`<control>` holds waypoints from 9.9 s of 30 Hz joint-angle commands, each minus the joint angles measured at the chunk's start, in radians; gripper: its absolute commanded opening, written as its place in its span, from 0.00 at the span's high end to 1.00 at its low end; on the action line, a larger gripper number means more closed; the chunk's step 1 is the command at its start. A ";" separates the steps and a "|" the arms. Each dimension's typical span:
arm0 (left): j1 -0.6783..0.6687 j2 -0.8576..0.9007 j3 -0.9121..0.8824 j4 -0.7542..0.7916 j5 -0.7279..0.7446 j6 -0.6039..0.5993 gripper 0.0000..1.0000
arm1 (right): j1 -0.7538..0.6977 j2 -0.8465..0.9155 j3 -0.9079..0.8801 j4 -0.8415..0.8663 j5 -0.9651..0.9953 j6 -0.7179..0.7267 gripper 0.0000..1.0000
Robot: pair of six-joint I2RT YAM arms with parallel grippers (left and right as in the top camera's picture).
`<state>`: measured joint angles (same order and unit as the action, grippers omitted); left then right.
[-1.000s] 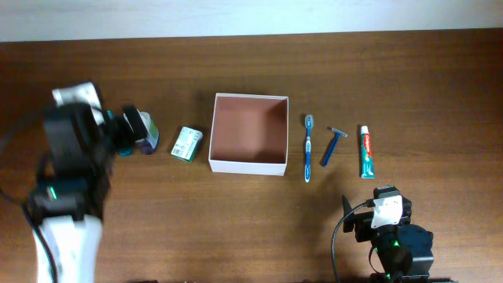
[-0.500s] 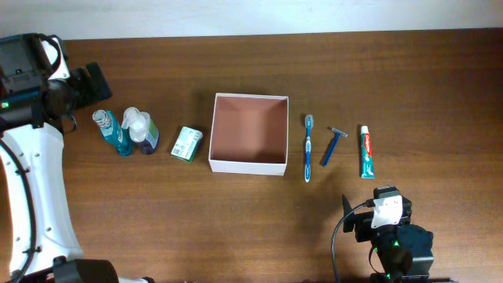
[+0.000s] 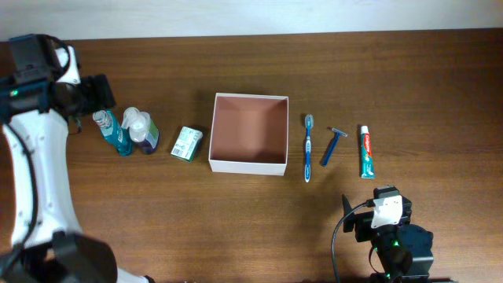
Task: Pack container
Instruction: 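Reach the left gripper to the blue mouthwash bottle and grasp it, then carry the mouthwash bottle into the white box and release it, then move the left gripper back and grasp the purple soap bottle, then place the purple soap bottle into the box beside the mouthwash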
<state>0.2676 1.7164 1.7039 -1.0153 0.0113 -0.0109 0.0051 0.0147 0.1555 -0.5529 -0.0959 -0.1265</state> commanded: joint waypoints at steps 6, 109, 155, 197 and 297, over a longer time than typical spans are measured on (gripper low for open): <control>-0.003 0.176 0.015 0.003 -0.011 0.027 0.11 | -0.008 -0.006 -0.002 0.002 -0.005 0.012 0.01; -0.778 0.483 0.392 0.066 0.045 -0.109 0.99 | -0.008 -0.006 -0.002 0.002 -0.005 0.012 0.01; -0.366 0.330 0.664 -0.635 -0.243 -0.152 0.19 | -0.008 -0.006 -0.002 0.002 -0.005 0.012 0.01; -0.186 0.331 0.051 -0.151 0.012 0.022 0.26 | -0.008 -0.006 -0.002 0.002 -0.005 0.012 0.01; -0.582 0.244 0.611 -0.481 0.045 -0.056 0.99 | -0.008 -0.006 -0.002 0.002 -0.005 0.012 0.01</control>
<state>-0.2497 1.9736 2.3005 -1.5063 0.0372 -0.0349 0.0051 0.0147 0.1555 -0.5526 -0.0959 -0.1261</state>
